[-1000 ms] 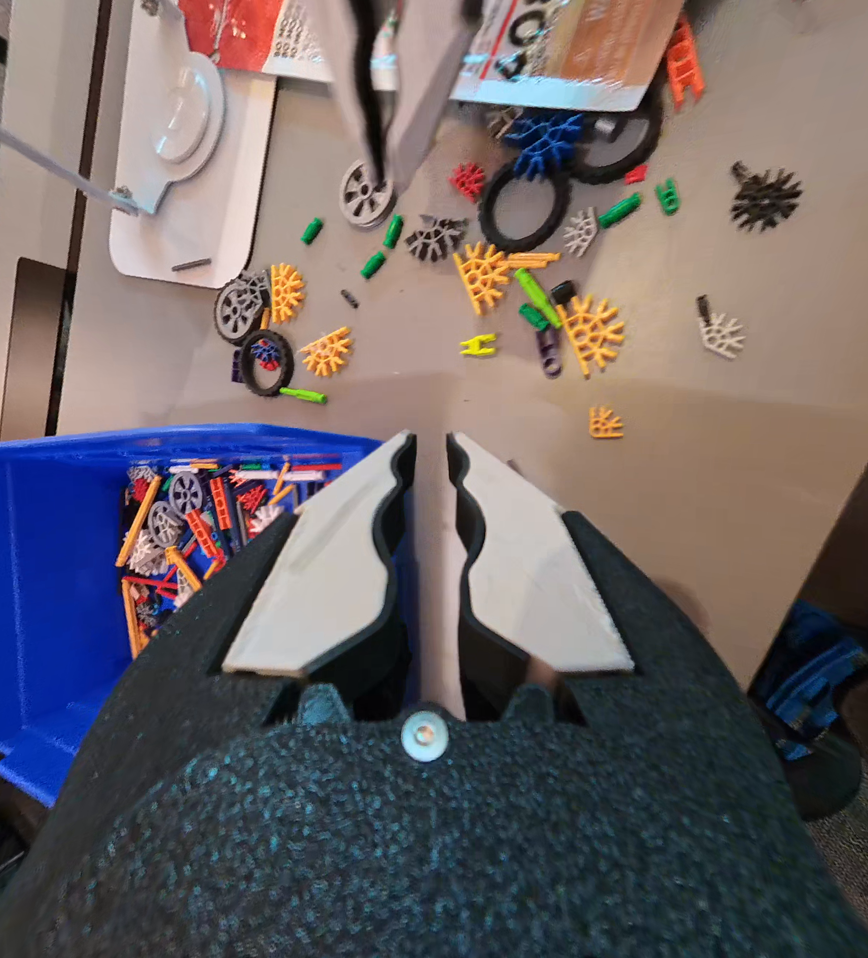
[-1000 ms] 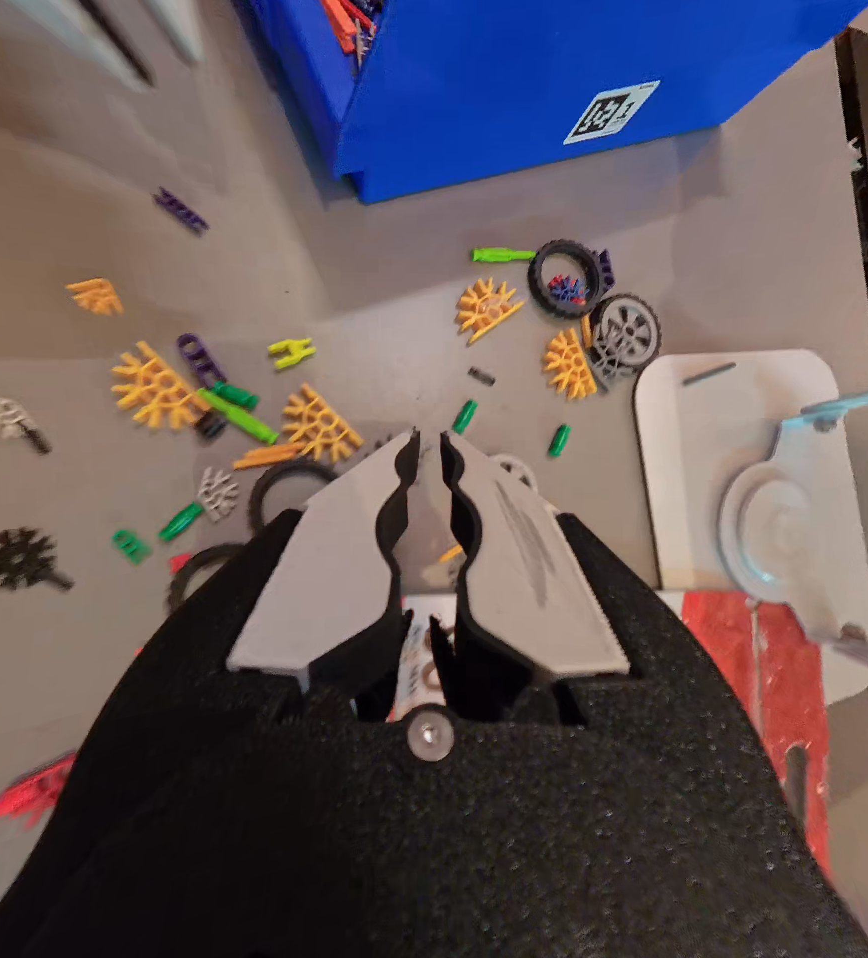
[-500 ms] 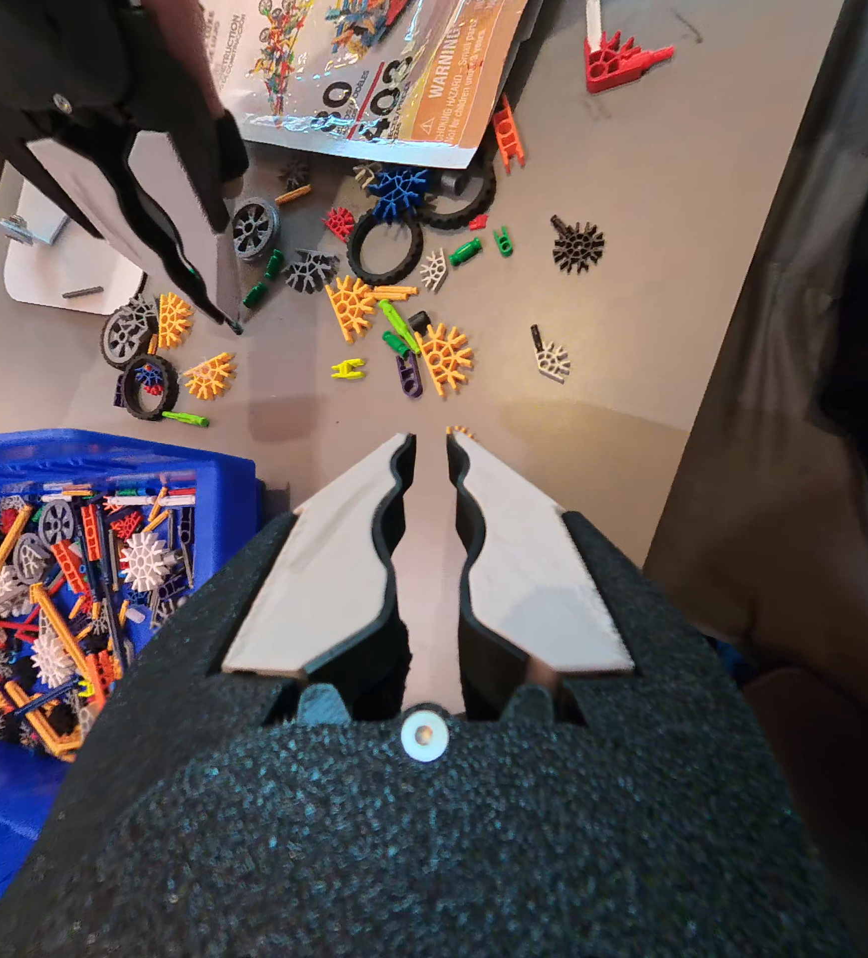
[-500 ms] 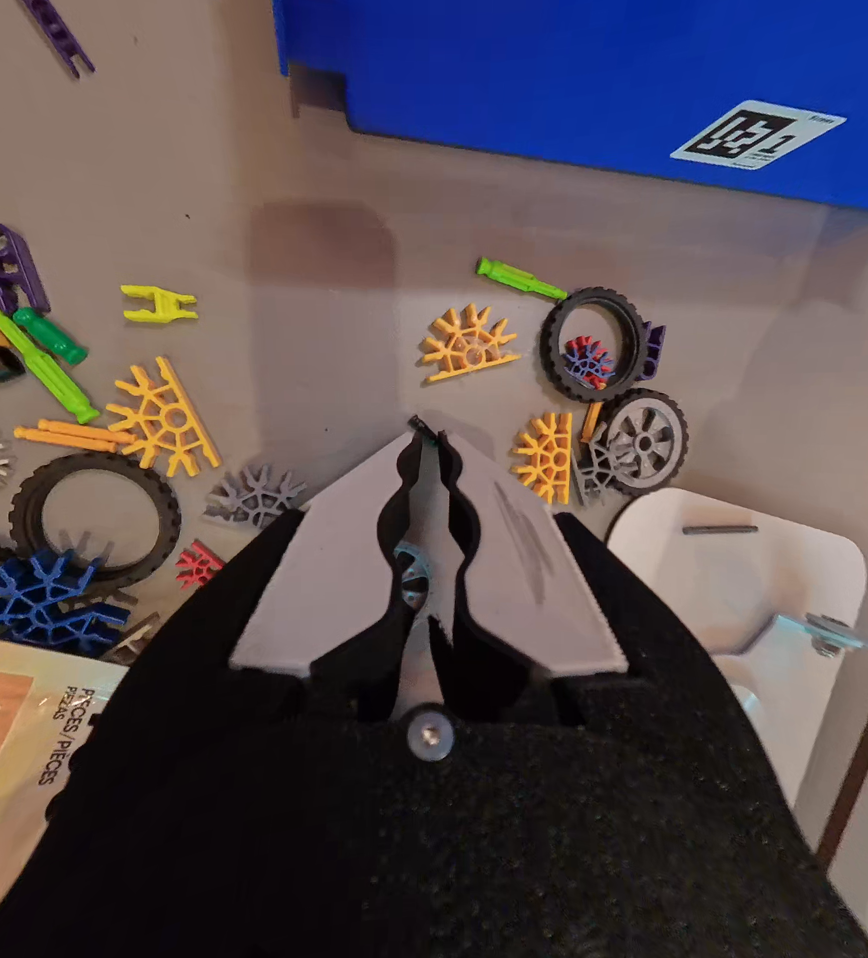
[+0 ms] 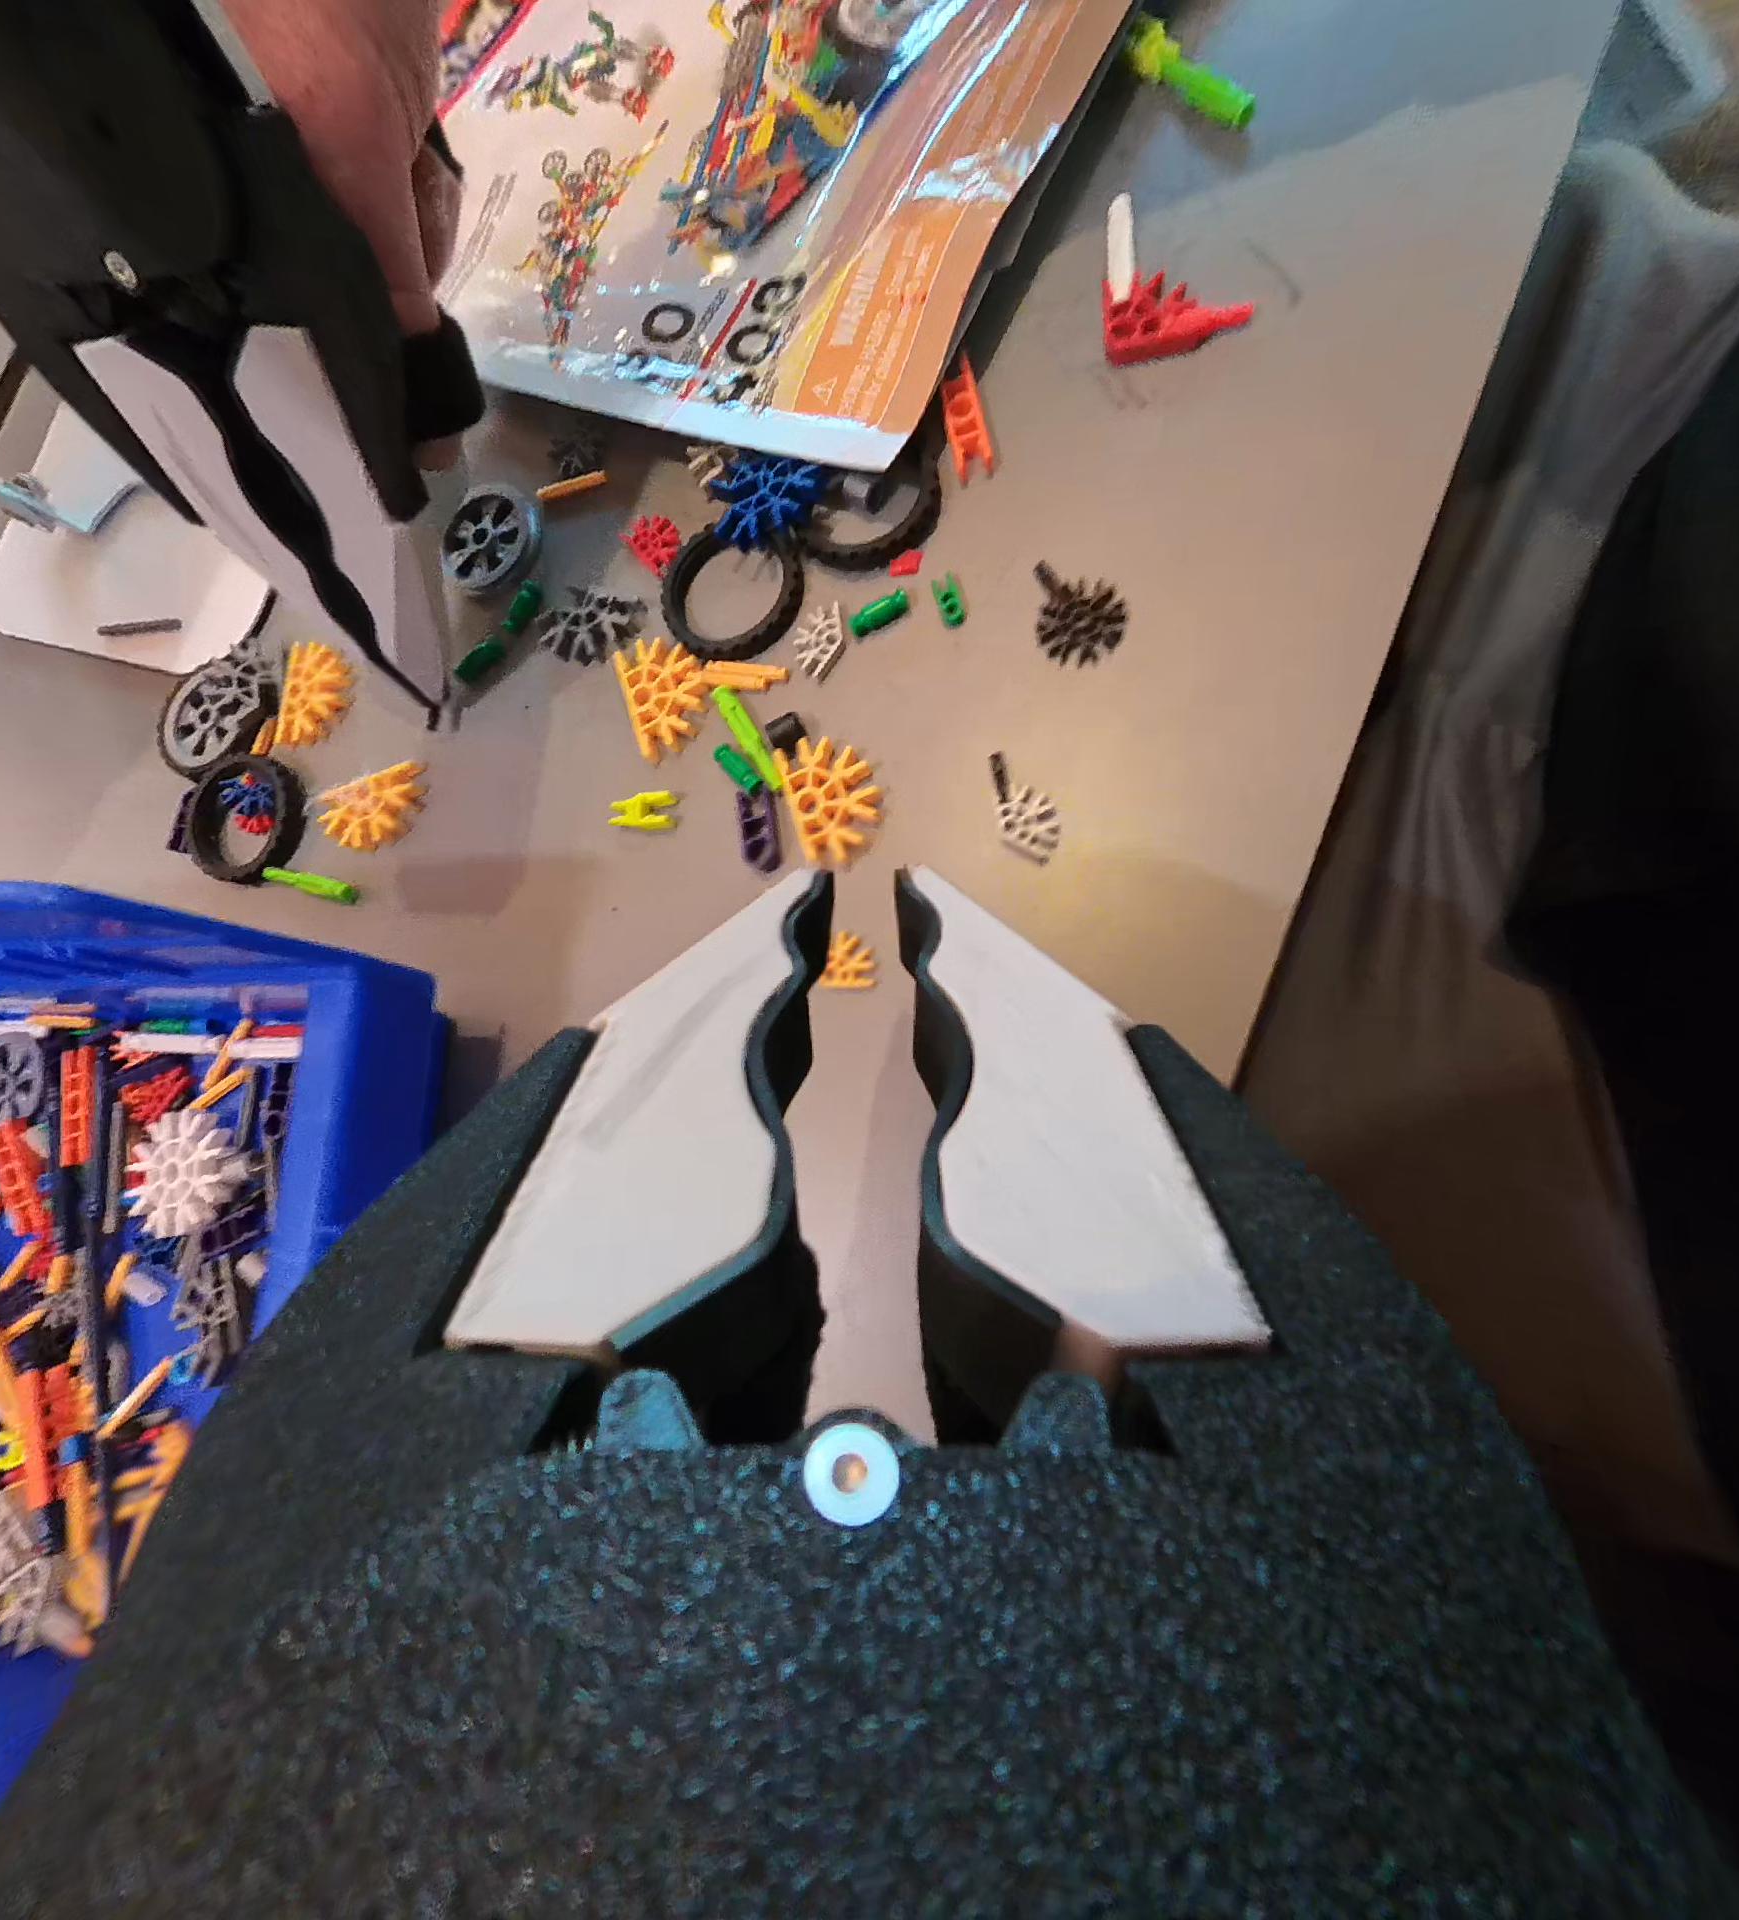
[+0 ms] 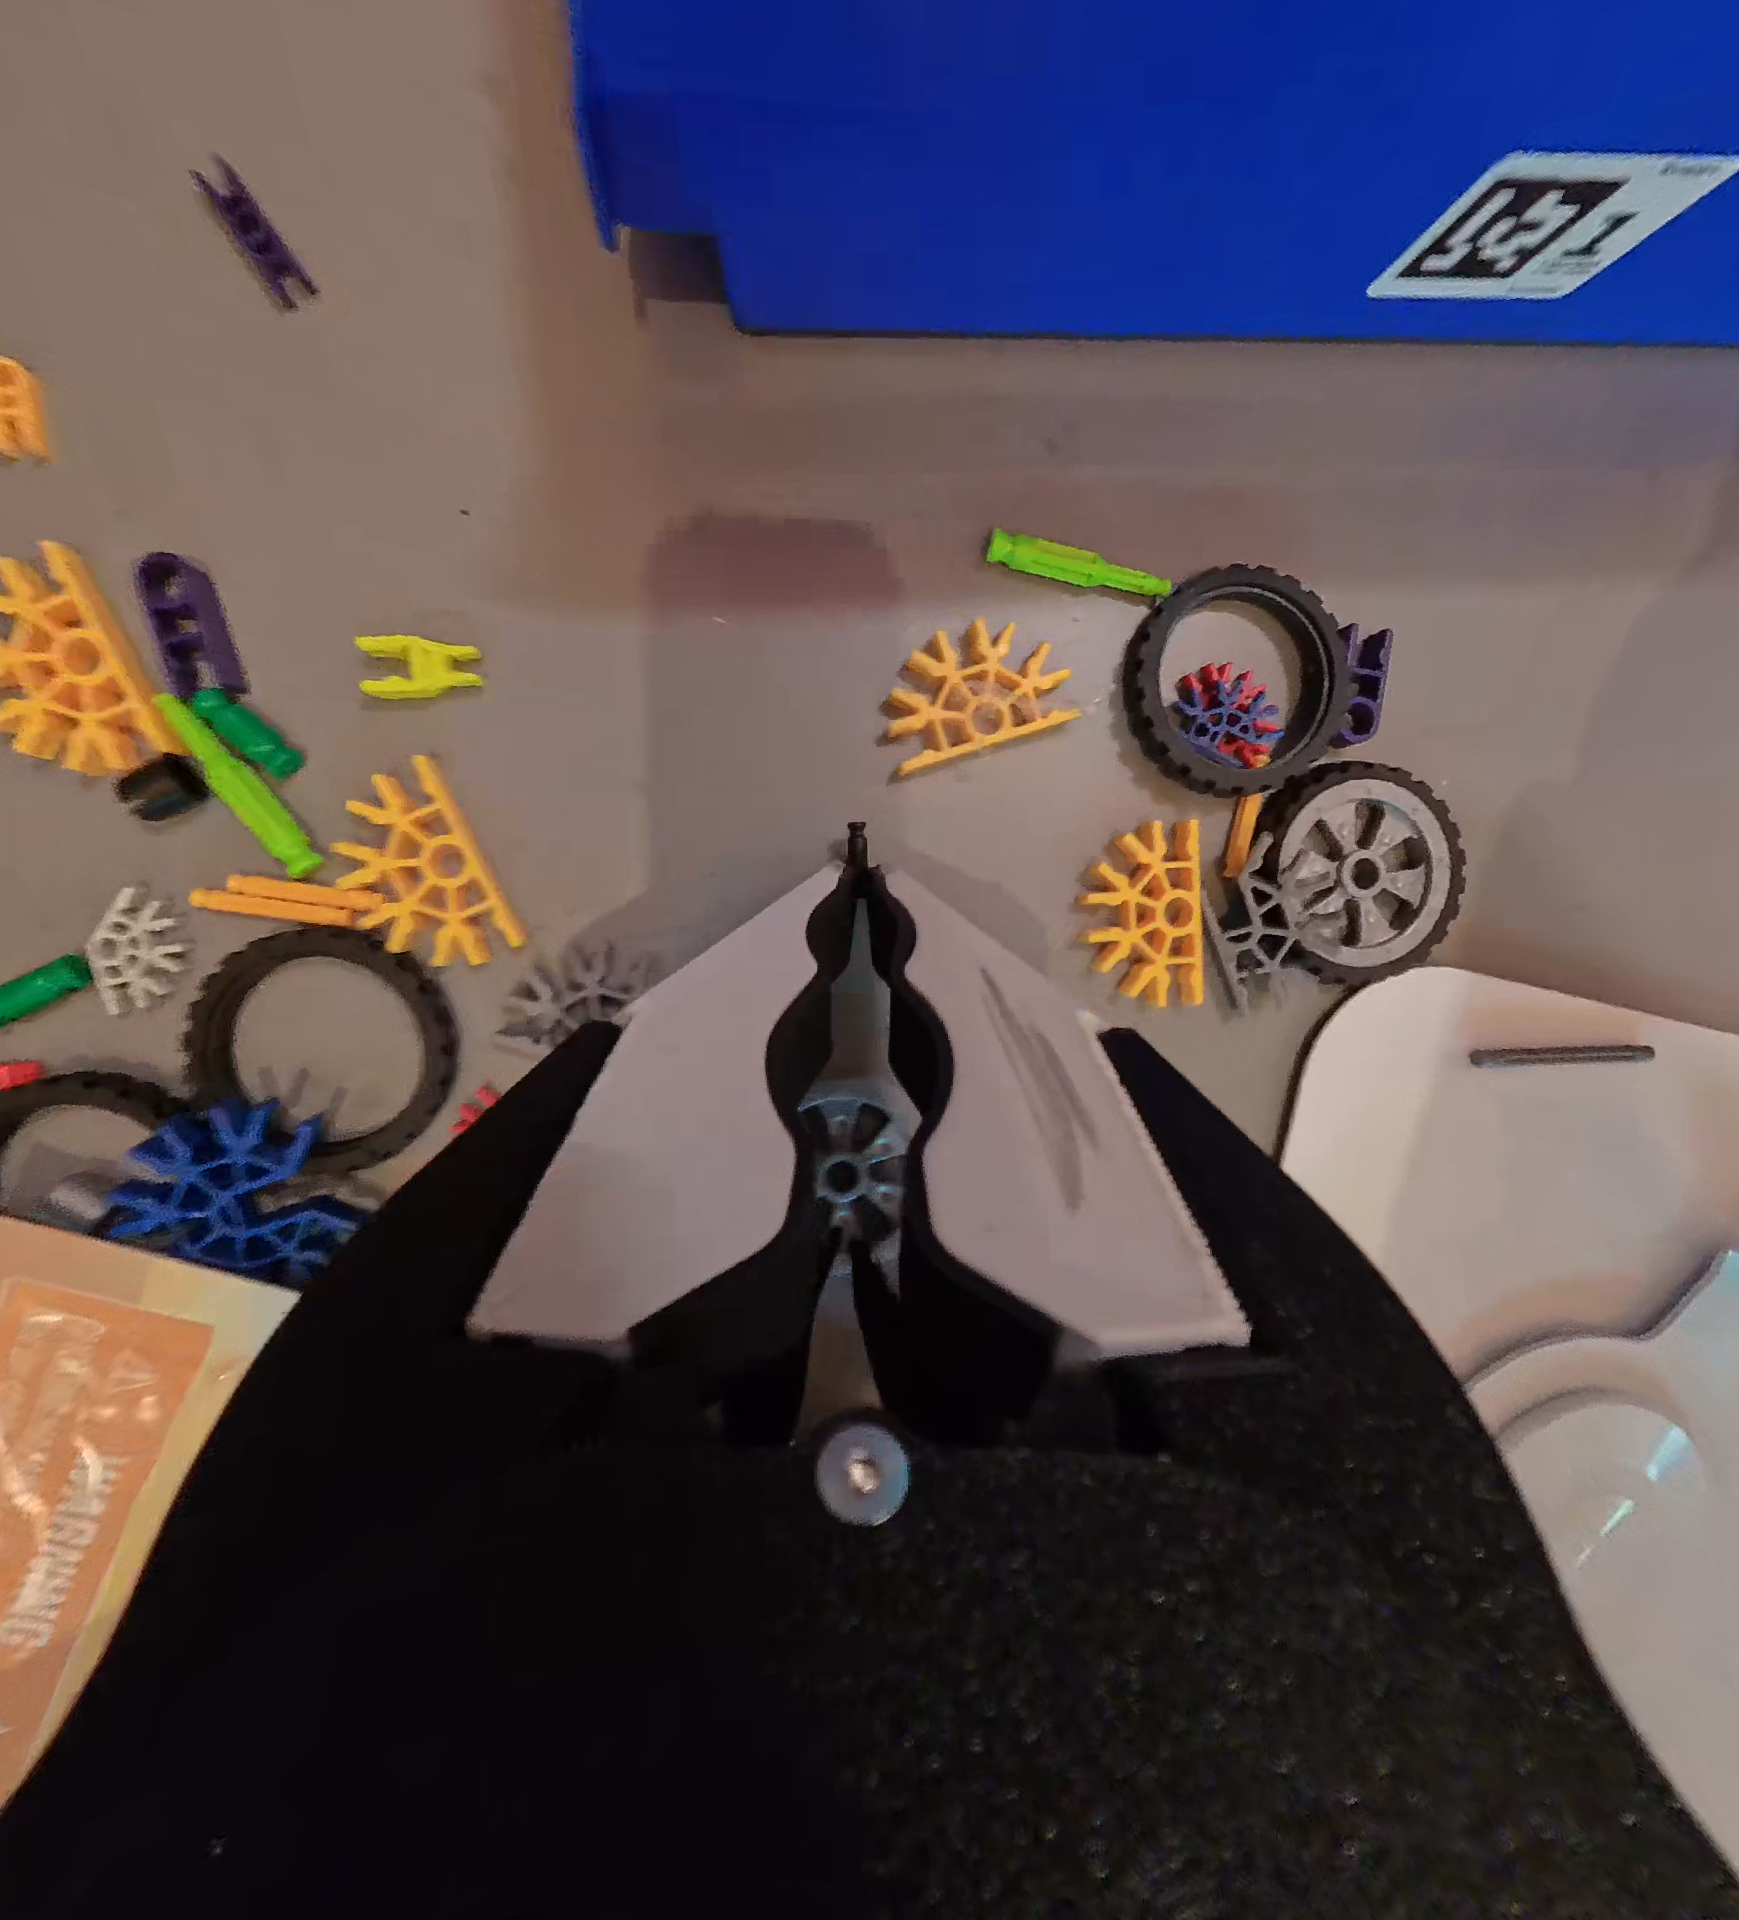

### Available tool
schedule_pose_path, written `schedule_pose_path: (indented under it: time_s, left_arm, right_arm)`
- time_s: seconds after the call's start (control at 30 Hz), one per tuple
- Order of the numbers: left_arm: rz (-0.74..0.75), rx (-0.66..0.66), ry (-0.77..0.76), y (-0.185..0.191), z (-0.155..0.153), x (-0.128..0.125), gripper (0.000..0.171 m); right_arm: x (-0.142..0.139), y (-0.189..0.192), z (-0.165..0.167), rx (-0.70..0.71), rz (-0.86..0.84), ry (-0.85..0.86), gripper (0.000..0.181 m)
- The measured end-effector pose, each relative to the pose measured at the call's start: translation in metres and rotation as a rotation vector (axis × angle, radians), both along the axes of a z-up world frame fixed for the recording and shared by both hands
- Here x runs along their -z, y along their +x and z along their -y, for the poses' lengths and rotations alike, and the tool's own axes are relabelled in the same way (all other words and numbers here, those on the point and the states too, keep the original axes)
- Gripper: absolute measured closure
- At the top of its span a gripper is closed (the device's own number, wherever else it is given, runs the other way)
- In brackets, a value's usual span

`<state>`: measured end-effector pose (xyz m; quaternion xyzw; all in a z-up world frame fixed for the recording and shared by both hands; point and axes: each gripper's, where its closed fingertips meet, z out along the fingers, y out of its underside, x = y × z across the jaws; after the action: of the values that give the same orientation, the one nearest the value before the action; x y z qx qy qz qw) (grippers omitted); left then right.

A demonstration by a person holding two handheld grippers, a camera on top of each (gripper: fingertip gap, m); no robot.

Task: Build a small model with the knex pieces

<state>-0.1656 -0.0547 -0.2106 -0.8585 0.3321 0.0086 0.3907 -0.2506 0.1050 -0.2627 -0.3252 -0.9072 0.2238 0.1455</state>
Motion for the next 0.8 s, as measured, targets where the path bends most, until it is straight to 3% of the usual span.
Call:
schedule_pose_path:
  time_s: [0.2, 0.4, 0.63, 0.8]
  left_arm:
    - [0.107, -0.090, -0.041, 0.023, 0.004, 0.014, 0.155]
    - [0.084, -0.076, -0.048, 0.041, 0.001, 0.028, 0.154]
    - [0.049, 0.010, -0.051, 0.059, -0.021, 0.040, 0.159]
    - [-0.018, 0.069, -0.062, 0.069, -0.035, 0.049, 0.162]
  right_arm:
    - [-0.028, 0.039, 0.029, -0.024, -0.070, -0.035, 0.181]
    - [-0.044, 0.099, 0.062, -0.039, -0.093, -0.052, 0.181]
    - [-0.044, 0.165, 0.087, 0.094, -0.076, -0.075, 0.181]
    - [-0.025, 0.187, 0.098, 0.193, -0.046, -0.078, 0.181]
